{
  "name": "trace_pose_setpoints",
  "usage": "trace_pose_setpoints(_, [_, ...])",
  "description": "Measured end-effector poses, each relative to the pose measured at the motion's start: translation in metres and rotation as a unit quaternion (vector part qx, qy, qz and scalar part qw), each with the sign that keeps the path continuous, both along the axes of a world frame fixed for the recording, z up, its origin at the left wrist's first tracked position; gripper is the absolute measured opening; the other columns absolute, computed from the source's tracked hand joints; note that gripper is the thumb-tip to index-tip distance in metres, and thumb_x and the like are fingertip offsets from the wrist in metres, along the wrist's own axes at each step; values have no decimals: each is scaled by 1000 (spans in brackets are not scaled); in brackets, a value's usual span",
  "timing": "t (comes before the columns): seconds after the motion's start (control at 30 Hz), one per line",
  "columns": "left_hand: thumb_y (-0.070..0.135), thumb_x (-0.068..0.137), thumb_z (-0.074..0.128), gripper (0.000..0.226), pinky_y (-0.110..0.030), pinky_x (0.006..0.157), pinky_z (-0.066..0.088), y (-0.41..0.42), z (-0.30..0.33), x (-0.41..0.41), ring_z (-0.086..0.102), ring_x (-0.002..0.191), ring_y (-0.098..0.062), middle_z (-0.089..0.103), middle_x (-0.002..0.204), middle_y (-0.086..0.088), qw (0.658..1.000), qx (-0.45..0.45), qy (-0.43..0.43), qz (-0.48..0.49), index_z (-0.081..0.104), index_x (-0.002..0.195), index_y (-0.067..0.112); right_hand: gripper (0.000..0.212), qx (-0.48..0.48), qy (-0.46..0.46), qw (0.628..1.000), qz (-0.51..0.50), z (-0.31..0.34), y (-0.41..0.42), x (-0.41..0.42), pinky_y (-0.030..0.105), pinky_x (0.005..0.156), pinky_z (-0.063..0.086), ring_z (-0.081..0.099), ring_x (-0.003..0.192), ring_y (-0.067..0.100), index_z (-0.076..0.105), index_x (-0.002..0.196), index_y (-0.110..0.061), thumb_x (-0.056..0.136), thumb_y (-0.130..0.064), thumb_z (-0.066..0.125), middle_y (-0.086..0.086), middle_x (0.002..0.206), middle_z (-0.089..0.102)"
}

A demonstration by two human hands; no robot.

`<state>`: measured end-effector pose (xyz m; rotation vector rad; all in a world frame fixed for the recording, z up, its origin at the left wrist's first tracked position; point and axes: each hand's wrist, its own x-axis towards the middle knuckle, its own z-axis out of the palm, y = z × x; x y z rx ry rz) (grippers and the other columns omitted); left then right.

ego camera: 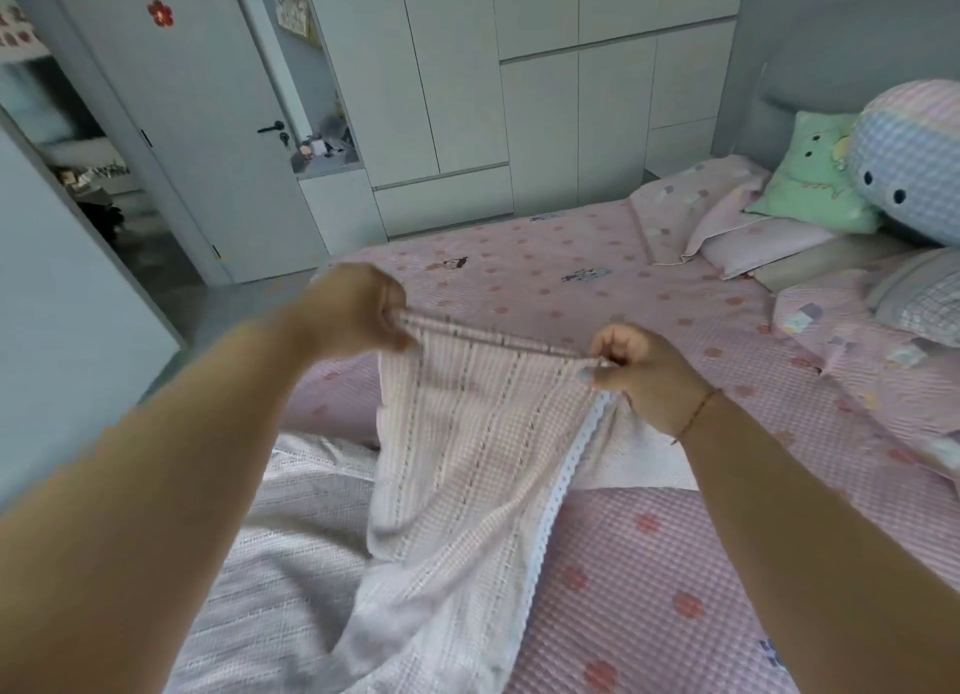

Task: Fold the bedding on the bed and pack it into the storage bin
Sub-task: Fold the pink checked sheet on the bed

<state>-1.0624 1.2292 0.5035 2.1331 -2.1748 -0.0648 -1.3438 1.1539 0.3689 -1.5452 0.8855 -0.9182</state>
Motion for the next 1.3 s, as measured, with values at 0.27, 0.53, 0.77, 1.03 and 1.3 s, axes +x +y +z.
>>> trace_pose_setpoints(0.27, [6, 89, 57, 33, -26, 84, 44, 13, -69, -3, 55, 96, -12, 60, 98, 9, 974, 204, -44, -88, 67, 114, 25, 34, -87, 223, 968, 72, -31, 25, -3, 43, 80, 49, 58, 94, 35, 59, 101, -37, 86, -7, 65, 16, 104, 60])
trace_pose_setpoints(0.53, [6, 75, 58, 35, -19, 56, 50, 1, -82, -7, 63, 67, -6, 70, 77, 10, 972, 231, -30, -27, 76, 94, 30, 61, -191, 309, 927, 93, -44, 34, 12, 13, 66, 39, 47, 73, 7, 45, 131, -43, 90, 1, 52, -13, 100, 42])
trace_pose_setpoints(0.77, [21, 63, 74, 27, -33, 72, 58, -8, -83, 3, 68, 78, -15, 73, 81, 1, 972, 233, -22, 22, 75, 90, 28, 32, -256, 406, 866, 138, -49, 31, 24, 15, 83, 30, 37, 93, 8, 62, 123, -19, 94, -10, 53, -5, 101, 44])
trace_pose_setpoints(1.03, [37, 59, 85, 60, -32, 94, 50, -9, -63, 14, 62, 95, -6, 69, 96, 20, 968, 249, -37, -3, 68, 116, 35, 34, -191, 411, 884, 112, -41, 19, 16, 21, 62, 36, 42, 62, 9, 47, 60, -6, 92, -13, 55, -3, 69, 44])
trace_pose_setpoints(1.3, [19, 64, 86, 62, -34, 105, 42, -11, -50, 16, 59, 106, -5, 68, 105, 21, 956, 293, 23, -7, 66, 120, 35, 39, -111, 353, 922, 114, -29, -9, 5, 24, 50, 27, 29, 45, 11, 43, 57, -6, 91, -18, 59, 2, 51, 32])
